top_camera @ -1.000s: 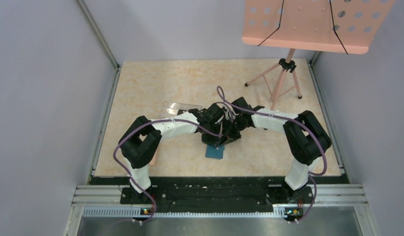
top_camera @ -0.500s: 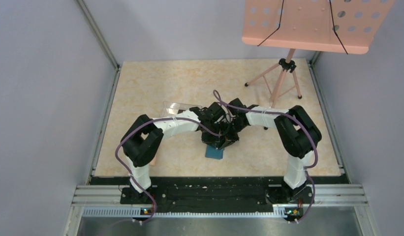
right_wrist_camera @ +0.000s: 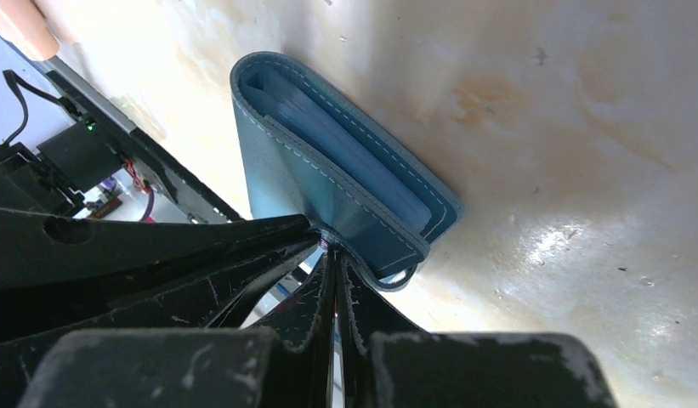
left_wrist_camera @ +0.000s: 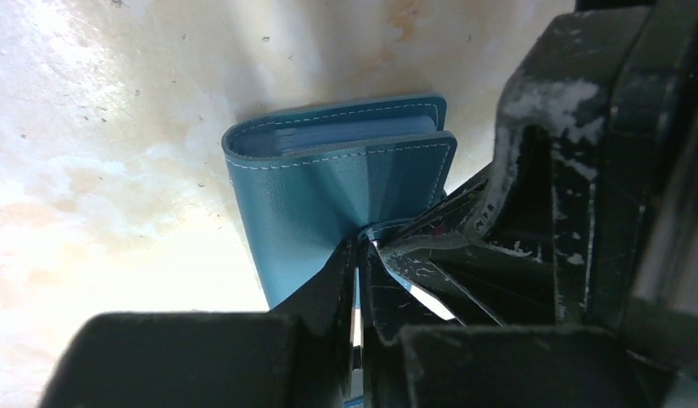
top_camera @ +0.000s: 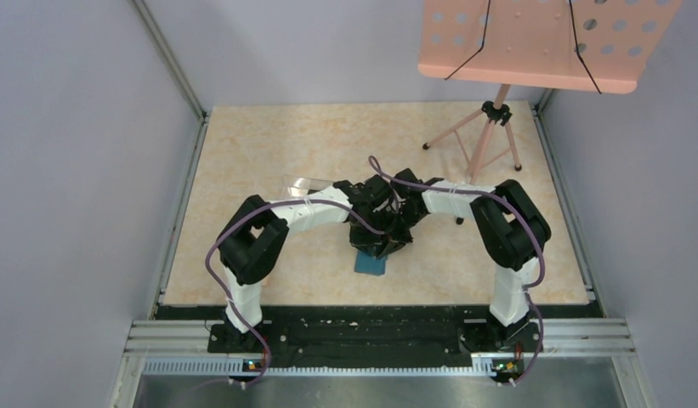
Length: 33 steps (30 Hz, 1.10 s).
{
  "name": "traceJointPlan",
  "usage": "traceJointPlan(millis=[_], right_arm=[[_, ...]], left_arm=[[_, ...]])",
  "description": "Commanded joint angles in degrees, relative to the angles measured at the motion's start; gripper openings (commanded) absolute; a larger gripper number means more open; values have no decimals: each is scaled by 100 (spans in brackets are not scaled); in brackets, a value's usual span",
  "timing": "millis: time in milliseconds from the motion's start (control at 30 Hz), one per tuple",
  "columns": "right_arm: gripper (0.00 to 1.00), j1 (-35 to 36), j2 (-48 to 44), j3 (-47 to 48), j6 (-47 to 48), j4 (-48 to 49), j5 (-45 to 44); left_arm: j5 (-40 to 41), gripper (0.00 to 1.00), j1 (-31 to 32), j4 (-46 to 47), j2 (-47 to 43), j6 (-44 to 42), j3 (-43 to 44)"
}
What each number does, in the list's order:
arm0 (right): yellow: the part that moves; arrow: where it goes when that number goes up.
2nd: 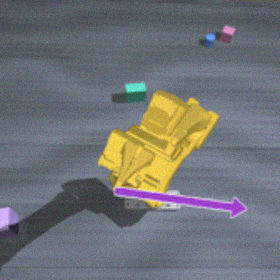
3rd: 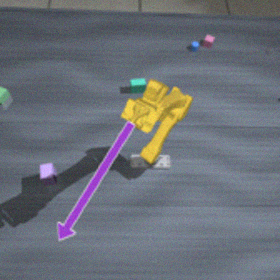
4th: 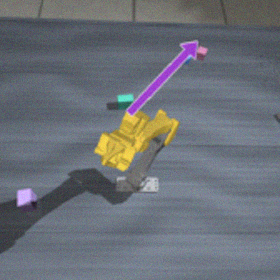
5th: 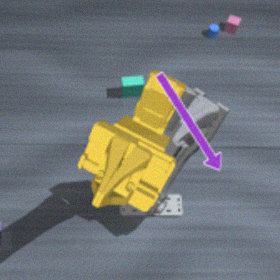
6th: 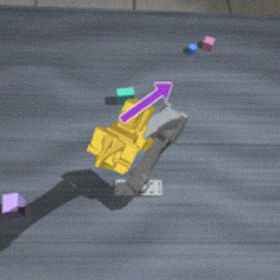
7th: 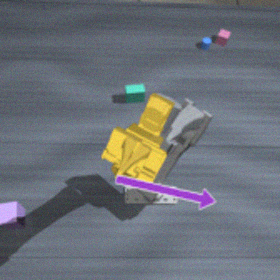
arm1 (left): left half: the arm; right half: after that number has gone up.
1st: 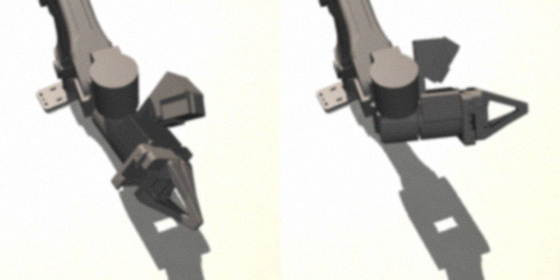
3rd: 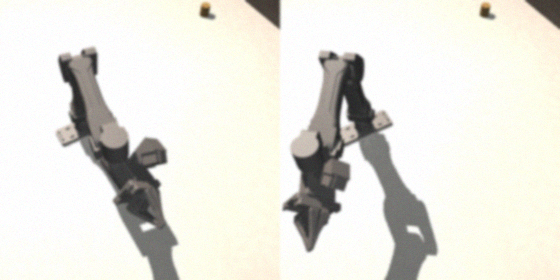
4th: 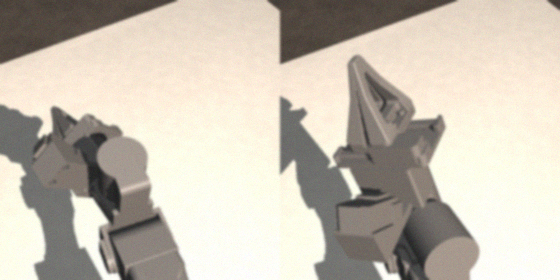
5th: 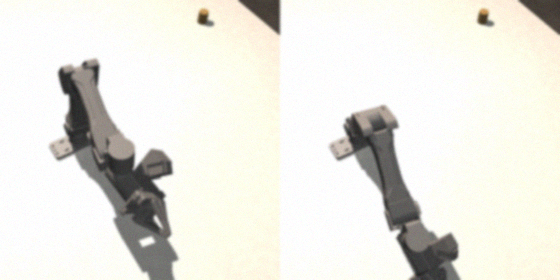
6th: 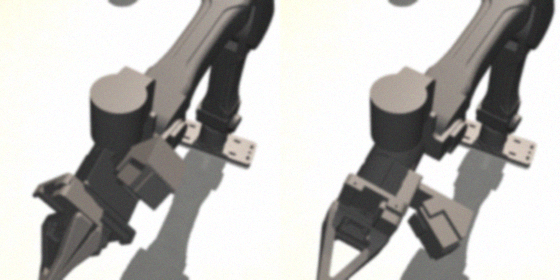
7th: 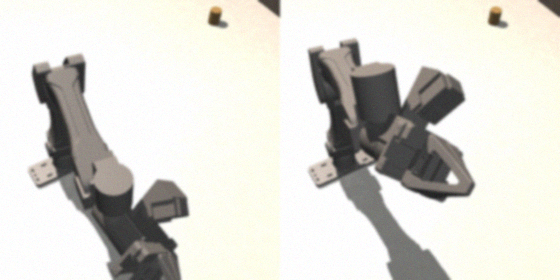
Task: Put the credit cards into the card holder
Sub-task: Close the card holder at the center of the board, then reset both arms
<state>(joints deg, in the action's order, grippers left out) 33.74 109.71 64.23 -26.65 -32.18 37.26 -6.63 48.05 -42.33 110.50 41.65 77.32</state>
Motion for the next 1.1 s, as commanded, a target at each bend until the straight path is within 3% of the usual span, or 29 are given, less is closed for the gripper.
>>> traceJointPlan(millis=[0, 100, 167, 233, 300, 333, 433, 567, 800, 967, 1067], right_arm=[[0, 323, 122, -307, 600, 283, -1232], [1, 252, -304, -79, 552, 315, -966], [7, 144, -584, 73, 453, 370, -826], [26, -22, -948, 114, 311, 509, -711], [44, -250, -1254, 70, 201, 687, -642], [52, -359, -1419, 26, 148, 764, -621], [75, -679, -1859, -169, 99, 985, -661], [92, -1023, -2435, -495, 299, 1129, -999], [99, -2091, -3498, -1608, 385, 2088, -1853], [99, -2282, -4263, -2655, 1147, 3165, -3299], [99, -2283, -4697, -3495, 1617, 4317, -4189]], left_arm=[[893, 23, 145, 332, 63, -543, -336], [932, 49, 132, 618, -704, -504, -430], [853, 60, 98, 886, -1228, -510, -506], [740, 72, 20, 1253, -1774, -487, -610], [332, 95, -231, 1643, -2175, -374, -806], [77, 98, -411, 1883, -2351, -286, -945], [-651, 99, -1075, 2793, -2929, 53, -1580], [-668, 99, -2068, 3673, -3798, 336, -2514], [825, 99, -3636, 4186, -4820, -58, -3551], [2201, 99, -3785, 4651, -5129, -1709, -3957], [2989, 99, -3786, 5016, -5114, -2473, -4368]])
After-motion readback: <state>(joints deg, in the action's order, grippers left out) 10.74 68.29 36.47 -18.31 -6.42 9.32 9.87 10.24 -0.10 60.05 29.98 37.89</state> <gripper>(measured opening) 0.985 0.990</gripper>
